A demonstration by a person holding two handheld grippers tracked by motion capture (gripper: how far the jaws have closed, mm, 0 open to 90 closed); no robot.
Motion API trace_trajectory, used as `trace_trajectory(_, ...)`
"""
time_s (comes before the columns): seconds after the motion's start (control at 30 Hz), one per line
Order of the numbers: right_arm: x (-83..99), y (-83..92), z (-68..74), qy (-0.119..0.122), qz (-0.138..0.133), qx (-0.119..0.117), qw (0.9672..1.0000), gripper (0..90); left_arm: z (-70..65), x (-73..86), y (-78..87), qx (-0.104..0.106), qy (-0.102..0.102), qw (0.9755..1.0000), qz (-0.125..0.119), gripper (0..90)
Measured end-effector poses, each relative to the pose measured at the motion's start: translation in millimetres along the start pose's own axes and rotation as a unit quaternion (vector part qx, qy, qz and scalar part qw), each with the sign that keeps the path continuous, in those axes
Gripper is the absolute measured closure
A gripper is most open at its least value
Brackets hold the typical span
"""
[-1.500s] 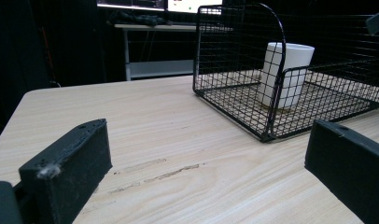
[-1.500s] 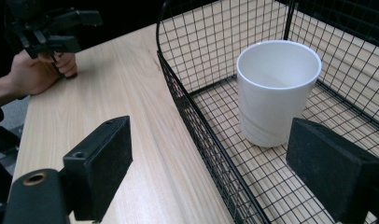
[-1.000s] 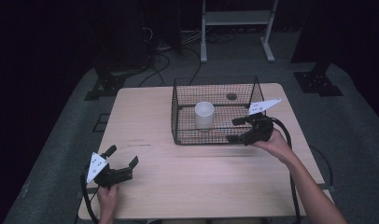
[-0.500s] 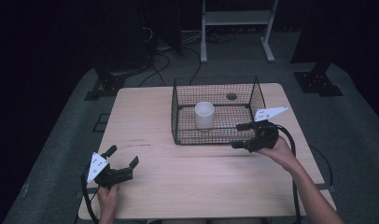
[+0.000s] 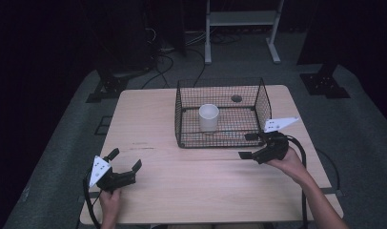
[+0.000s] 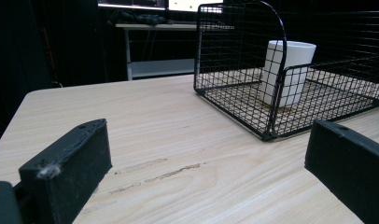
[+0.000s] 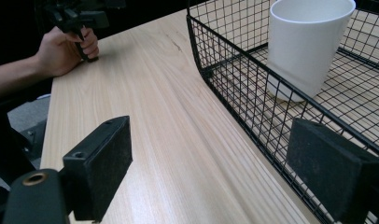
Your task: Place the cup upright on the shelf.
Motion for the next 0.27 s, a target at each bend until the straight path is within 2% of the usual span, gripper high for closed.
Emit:
trace_trajectory(0.07,4.6,-0.9,2.5,-0.007,-0.003,-0.007,0.9999,13.5,-0.2,0.1,0.0,0.000,0.000,1.0000,0.000,0.0)
trace_trajectory(0.17,15.2,-2.0,6.8,-0.013,-0.004,-0.006,0.9999,13.4,0.0,0.0,0.3,0.000,0.000,1.0000,-0.001,0.0)
trace_trajectory(0.23,22.8,-2.2,10.6,-0.011,-0.004,0.003,0.9999,13.4,0.9,0.2,0.0,-0.003,0.000,1.0000,0.000,0.0)
trace_trajectory(0.27,29.0,-2.0,12.8,-0.010,0.000,0.015,0.9998,13.1,1.4,0.2,-0.2,-0.004,0.001,1.0000,0.001,0.0)
Point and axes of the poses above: each handheld gripper's, and its own axes: y roughly backward along the jaws, x roughly out of its underside, z roughly to its left, the point moved 10 cm from there along -y, roughly forward along the jaws, and after that the axes turned 10 degrees about z, right-handed, at the moved point
